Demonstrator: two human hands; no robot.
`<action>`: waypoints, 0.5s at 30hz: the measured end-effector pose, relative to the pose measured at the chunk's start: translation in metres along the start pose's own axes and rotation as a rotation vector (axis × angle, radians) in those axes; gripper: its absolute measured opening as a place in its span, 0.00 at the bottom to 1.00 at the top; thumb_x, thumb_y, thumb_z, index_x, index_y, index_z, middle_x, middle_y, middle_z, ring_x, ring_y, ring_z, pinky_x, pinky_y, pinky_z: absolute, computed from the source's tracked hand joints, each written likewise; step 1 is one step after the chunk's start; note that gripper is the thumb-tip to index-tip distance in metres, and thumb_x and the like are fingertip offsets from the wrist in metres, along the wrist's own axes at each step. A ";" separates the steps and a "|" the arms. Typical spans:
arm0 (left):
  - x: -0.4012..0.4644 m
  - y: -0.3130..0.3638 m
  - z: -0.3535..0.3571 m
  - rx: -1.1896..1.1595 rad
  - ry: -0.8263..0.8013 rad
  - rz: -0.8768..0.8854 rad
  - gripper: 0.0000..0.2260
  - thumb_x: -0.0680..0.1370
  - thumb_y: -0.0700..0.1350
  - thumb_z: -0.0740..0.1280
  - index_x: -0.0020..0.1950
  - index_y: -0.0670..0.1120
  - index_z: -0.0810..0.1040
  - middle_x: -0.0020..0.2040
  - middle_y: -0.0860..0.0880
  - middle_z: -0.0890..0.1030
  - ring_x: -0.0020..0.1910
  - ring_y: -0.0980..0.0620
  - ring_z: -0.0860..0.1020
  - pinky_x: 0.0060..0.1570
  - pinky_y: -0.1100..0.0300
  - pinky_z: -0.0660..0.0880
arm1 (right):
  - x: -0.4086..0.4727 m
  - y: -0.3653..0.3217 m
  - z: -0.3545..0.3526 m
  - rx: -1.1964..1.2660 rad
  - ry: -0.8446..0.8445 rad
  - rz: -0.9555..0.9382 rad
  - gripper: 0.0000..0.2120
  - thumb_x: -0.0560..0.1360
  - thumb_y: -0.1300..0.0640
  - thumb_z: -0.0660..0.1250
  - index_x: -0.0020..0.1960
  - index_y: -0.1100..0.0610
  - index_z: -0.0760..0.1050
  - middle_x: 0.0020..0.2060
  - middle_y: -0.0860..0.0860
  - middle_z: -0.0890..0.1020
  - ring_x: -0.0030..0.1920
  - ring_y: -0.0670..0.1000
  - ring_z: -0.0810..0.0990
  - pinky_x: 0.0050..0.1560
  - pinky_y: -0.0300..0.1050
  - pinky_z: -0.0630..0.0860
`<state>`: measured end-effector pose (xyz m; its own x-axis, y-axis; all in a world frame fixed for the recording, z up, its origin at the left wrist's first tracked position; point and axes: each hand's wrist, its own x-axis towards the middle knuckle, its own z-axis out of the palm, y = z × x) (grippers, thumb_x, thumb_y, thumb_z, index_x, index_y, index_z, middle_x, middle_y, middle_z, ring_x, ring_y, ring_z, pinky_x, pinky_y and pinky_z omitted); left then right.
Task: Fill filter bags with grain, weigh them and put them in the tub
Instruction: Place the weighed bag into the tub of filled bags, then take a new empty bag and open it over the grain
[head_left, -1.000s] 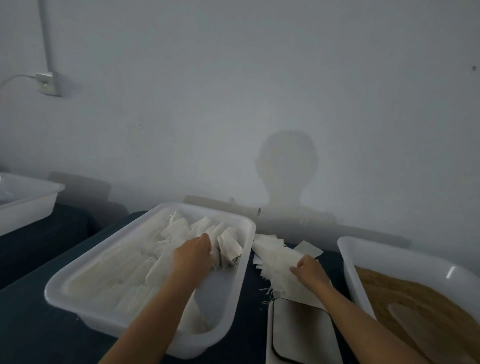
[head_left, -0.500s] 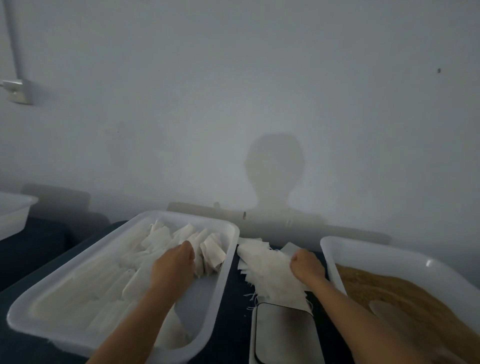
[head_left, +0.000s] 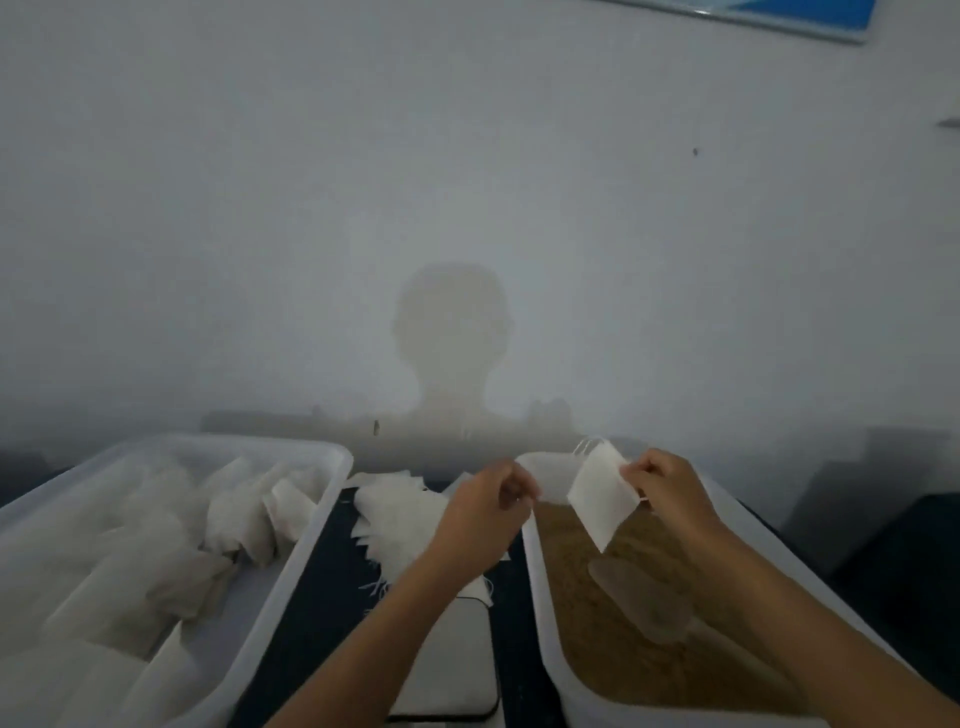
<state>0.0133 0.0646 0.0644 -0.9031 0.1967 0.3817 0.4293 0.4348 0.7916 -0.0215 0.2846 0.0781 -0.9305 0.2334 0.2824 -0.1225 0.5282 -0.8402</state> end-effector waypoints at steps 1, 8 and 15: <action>0.005 0.006 0.019 -0.045 -0.061 0.001 0.05 0.78 0.40 0.63 0.45 0.49 0.75 0.44 0.52 0.78 0.43 0.56 0.76 0.45 0.60 0.76 | -0.006 0.011 -0.005 -0.023 -0.017 -0.018 0.13 0.76 0.60 0.65 0.33 0.58 0.69 0.33 0.55 0.75 0.38 0.56 0.76 0.36 0.47 0.72; 0.021 0.015 0.111 -0.370 -0.195 -0.214 0.04 0.80 0.45 0.62 0.51 0.45 0.73 0.48 0.48 0.79 0.45 0.54 0.79 0.38 0.68 0.75 | -0.038 0.060 -0.018 -0.131 -0.152 -0.087 0.08 0.74 0.42 0.62 0.40 0.43 0.75 0.37 0.44 0.80 0.40 0.48 0.81 0.42 0.45 0.78; 0.018 0.007 0.129 -0.421 -0.162 -0.225 0.09 0.79 0.48 0.64 0.40 0.46 0.72 0.42 0.45 0.78 0.44 0.46 0.80 0.48 0.53 0.78 | -0.051 0.064 -0.009 0.035 -0.173 -0.117 0.11 0.78 0.57 0.62 0.39 0.58 0.74 0.32 0.50 0.77 0.35 0.47 0.77 0.37 0.38 0.72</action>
<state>-0.0010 0.1846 0.0155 -0.9494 0.2874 0.1266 0.1603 0.0968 0.9823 0.0213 0.3132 0.0141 -0.9543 0.0266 0.2978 -0.2425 0.5137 -0.8230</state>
